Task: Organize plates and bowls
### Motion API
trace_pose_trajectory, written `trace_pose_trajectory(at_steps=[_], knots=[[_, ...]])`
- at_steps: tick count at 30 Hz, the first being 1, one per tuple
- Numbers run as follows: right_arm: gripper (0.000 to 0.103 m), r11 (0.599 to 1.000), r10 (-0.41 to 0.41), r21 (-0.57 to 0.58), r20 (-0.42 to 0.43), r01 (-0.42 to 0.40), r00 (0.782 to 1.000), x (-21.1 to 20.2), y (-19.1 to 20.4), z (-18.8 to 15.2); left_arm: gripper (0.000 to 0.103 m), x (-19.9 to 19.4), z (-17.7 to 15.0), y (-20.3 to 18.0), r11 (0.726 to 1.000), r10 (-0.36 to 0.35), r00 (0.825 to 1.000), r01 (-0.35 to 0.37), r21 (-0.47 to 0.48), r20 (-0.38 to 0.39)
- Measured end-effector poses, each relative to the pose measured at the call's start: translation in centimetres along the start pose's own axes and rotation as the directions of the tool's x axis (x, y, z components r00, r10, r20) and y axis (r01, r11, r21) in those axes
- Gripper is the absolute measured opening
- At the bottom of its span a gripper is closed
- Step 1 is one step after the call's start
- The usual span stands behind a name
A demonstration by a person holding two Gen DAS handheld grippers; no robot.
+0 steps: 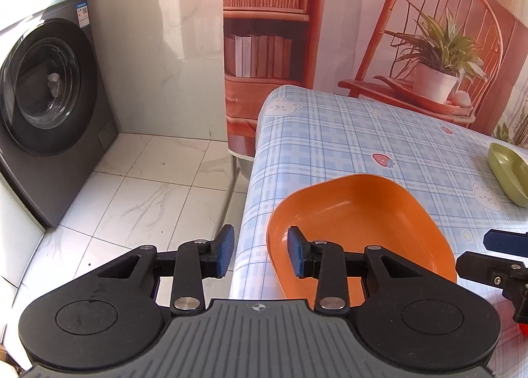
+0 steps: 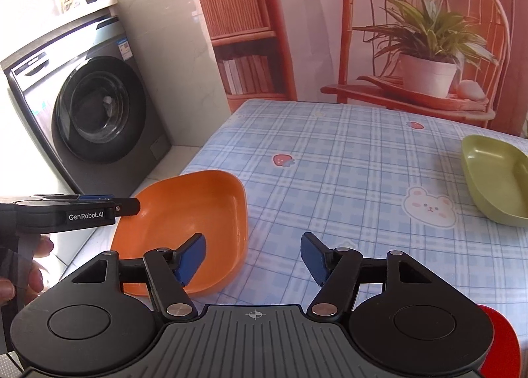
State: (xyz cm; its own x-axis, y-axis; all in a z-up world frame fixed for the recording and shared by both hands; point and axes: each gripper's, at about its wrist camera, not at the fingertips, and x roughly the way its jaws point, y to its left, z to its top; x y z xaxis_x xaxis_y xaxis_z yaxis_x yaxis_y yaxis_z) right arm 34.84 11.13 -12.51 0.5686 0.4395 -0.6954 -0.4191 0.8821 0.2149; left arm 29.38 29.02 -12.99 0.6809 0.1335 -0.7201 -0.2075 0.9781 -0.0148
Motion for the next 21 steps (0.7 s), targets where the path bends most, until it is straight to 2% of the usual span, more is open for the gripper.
trace_pose_trajectory(at_steps=[4, 6, 8, 13, 14, 21], knots=[[0.043, 1.0, 0.014, -0.019, -0.028, -0.015, 1.0, 1.6, 0.6, -0.5, 0.026, 0.3, -1.0, -0.2, 1.0, -0.003, 1.0, 0.003, -0.006, 0.013], [0.039, 1.0, 0.007, -0.021, -0.027, -0.007, 1.0, 2.2, 0.6, -0.5, 0.015, 0.4, -1.4, -0.5, 1.0, 0.0, 1.0, 0.0, -0.012, 0.007], [0.033, 1.0, 0.004, -0.018, -0.037, -0.005, 0.999, 2.9, 0.5, -0.4, 0.015, 0.5, -1.6, -0.5, 1.0, 0.012, 1.0, -0.013, -0.028, -0.003], [0.019, 0.999, 0.038, 0.009, -0.053, -0.037, 0.998, 3.5, -0.1, -0.6, 0.012, 0.9, -2.0, -0.5, 0.996, -0.017, 1.0, 0.016, -0.082, -0.009], [0.012, 0.999, 0.05, 0.013, -0.055, -0.049, 0.997, 3.3, -0.1, -0.6, 0.009, 0.8, -2.1, -0.7, 0.996, -0.022, 1.0, 0.022, -0.085, -0.007], [0.011, 0.996, 0.069, 0.062, -0.067, -0.065, 0.995, 1.6, -0.5, -1.1, 0.008, -1.3, -2.3, -1.6, 0.997, -0.011, 1.0, 0.011, -0.076, 0.003]])
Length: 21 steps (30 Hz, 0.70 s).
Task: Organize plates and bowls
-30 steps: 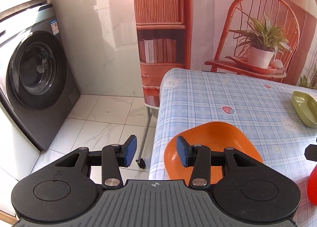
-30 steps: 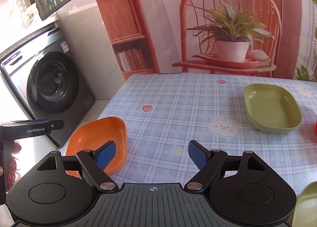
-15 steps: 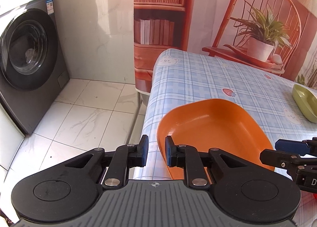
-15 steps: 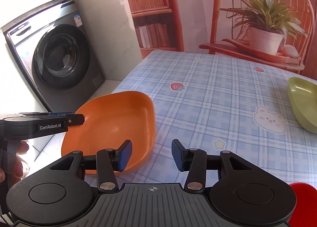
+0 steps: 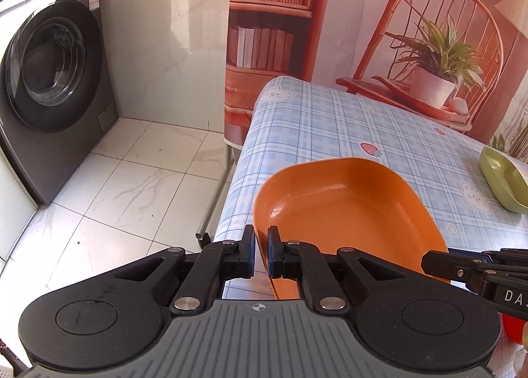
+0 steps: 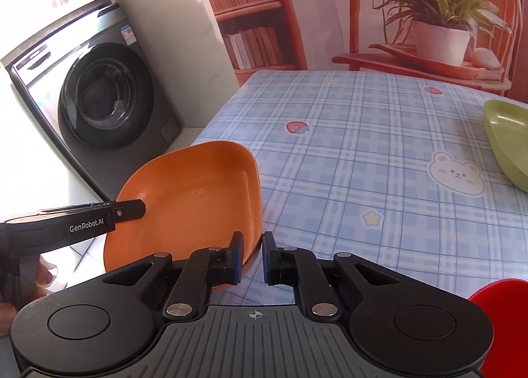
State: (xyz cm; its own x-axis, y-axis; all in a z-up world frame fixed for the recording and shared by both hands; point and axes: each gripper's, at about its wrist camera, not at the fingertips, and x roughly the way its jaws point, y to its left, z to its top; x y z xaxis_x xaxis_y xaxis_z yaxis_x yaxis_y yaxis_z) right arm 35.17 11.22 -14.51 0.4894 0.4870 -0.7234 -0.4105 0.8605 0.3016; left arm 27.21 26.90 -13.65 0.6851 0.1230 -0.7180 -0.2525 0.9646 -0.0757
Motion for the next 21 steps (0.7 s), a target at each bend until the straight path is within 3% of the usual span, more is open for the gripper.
trace_pose_trajectory(at_steps=[6, 13, 21], knots=[[0.011, 1.0, 0.028, 0.011, 0.025, -0.028, 0.999, -2.8, -0.3, -0.4, 0.008, -2.1, 0.0, -0.9, 1.0, -0.003, 1.0, 0.003, 0.006, -0.01], [0.011, 0.999, 0.038, 0.023, 0.1, -0.041, 0.994, -7.4, -1.6, -0.1, 0.008, -5.2, 0.9, -3.7, 0.999, -0.013, 0.999, 0.012, 0.038, 0.035], [0.011, 0.999, 0.008, 0.05, 0.215, -0.019, 0.977, -13.3, -5.4, -0.6, 0.009, -8.0, 0.8, -9.8, 0.995, -0.052, 0.996, 0.046, 0.088, 0.068]])
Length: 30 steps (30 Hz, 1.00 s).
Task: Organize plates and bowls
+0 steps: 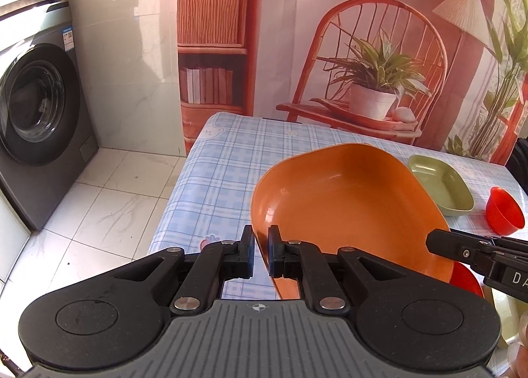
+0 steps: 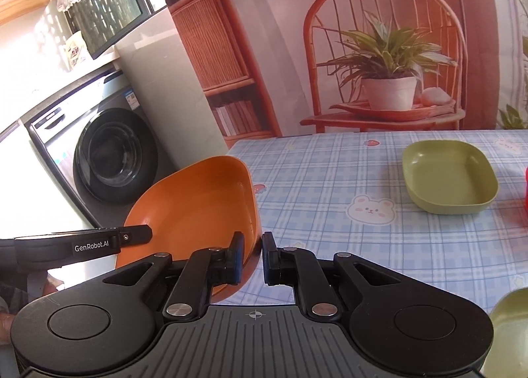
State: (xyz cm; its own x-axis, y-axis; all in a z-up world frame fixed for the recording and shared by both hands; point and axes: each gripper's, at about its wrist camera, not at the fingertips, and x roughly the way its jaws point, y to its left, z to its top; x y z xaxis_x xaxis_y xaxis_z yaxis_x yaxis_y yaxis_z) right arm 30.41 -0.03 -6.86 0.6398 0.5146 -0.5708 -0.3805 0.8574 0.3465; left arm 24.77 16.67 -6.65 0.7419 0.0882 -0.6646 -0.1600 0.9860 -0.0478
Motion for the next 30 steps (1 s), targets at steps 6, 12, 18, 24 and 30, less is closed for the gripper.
trace_pose_trajectory(at_steps=[6, 12, 18, 24, 30], knots=[[0.01, 0.999, -0.028, 0.036, 0.064, 0.026, 0.998, -4.0, -4.0, 0.3, 0.01, -1.1, 0.2, -5.2, 0.997, -0.042, 0.999, 0.041, 0.067, 0.009], [0.01, 0.995, -0.081, 0.065, 0.123, 0.073, 0.989, -8.2, -8.2, -0.2, 0.01, -1.5, 0.2, -10.8, 0.988, -0.096, 0.995, 0.093, 0.123, 0.018], [0.01, 0.987, -0.146, 0.089, 0.177, 0.132, 0.973, -12.2, -12.3, -1.0, 0.01, -1.1, -0.6, -16.2, 0.975, -0.161, 0.987, 0.157, 0.159, 0.008], [0.01, 0.974, -0.204, 0.141, 0.188, 0.179, 0.961, -15.0, -15.9, -2.3, 0.01, -0.5, -1.6, -20.5, 0.957, -0.208, 0.978, 0.208, 0.2, -0.022], [0.01, 0.955, -0.267, 0.181, 0.191, 0.233, 0.945, -18.1, -18.9, -4.0, 0.01, -0.3, -2.3, -24.2, 0.932, -0.277, 0.96, 0.281, 0.23, -0.05]])
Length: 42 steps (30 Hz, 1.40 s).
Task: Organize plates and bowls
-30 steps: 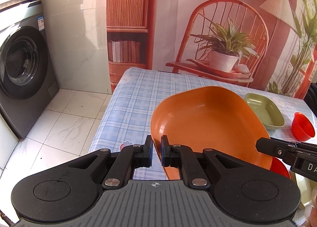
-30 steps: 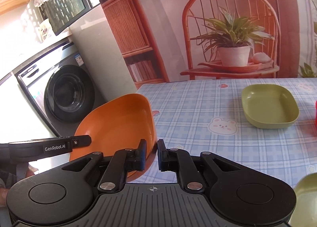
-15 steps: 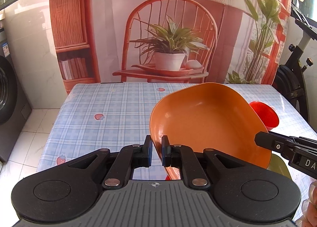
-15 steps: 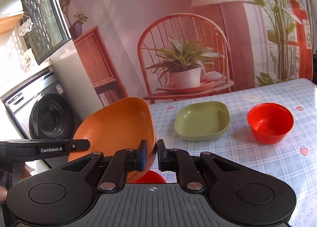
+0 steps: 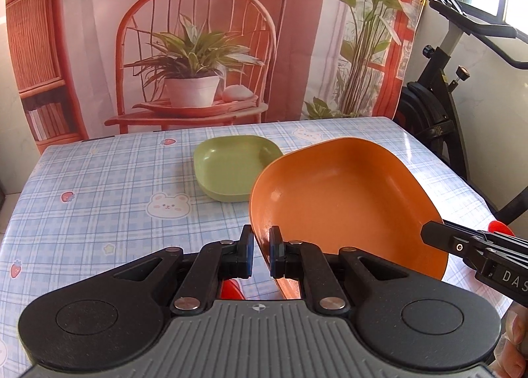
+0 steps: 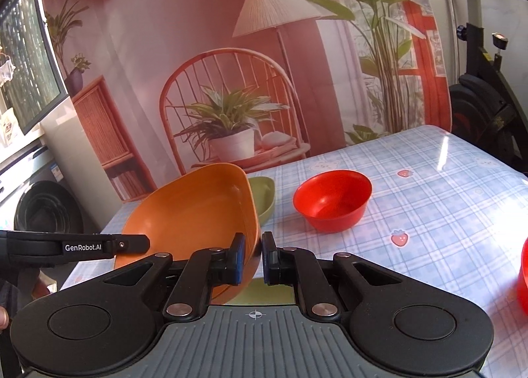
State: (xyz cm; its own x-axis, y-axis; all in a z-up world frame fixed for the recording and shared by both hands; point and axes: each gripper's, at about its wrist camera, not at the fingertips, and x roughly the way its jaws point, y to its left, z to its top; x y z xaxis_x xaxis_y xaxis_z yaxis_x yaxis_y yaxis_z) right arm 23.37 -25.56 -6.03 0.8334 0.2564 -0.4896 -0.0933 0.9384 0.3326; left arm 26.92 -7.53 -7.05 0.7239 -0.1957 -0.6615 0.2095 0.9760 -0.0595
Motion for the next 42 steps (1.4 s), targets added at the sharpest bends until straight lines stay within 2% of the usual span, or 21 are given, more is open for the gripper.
trace_pose_trajectory(at_steps=[5, 9, 14, 18, 28, 42], knots=[[0.01, 0.998, -0.048, 0.048, -0.016, 0.049, 0.999, -1.2, -3.2, -1.1, 0.011, 1.5, -0.4, -2.2, 0.998, -0.043, 0.999, 0.044, 0.035, -0.03], [0.01, 0.995, -0.071, 0.073, -0.036, 0.074, 0.997, -1.5, -4.7, -2.1, 0.011, 2.6, -1.4, -3.0, 0.997, -0.054, 0.996, 0.058, 0.047, -0.065], [0.011, 0.99, -0.064, 0.12, -0.108, 0.077, 0.992, -1.2, -5.8, -3.9, 0.011, 3.7, -2.2, -3.3, 0.996, -0.042, 0.996, 0.048, 0.076, -0.081], [0.011, 0.991, -0.063, 0.105, -0.162, 0.081, 0.985, -0.5, -5.5, -4.9, 0.011, 4.6, -2.1, -3.1, 0.996, -0.022, 0.995, 0.03, 0.084, -0.097], [0.011, 0.991, -0.062, 0.1, -0.221, 0.086, 0.973, 0.5, -5.1, -5.9, 0.011, 5.8, -2.6, -3.1, 0.996, -0.005, 0.993, 0.016, 0.089, -0.121], [0.012, 0.991, -0.072, 0.092, -0.242, 0.097, 0.968, 1.1, -5.6, -6.0, 0.011, 6.2, -3.6, -3.4, 0.995, 0.008, 0.992, 0.005, 0.102, -0.126]])
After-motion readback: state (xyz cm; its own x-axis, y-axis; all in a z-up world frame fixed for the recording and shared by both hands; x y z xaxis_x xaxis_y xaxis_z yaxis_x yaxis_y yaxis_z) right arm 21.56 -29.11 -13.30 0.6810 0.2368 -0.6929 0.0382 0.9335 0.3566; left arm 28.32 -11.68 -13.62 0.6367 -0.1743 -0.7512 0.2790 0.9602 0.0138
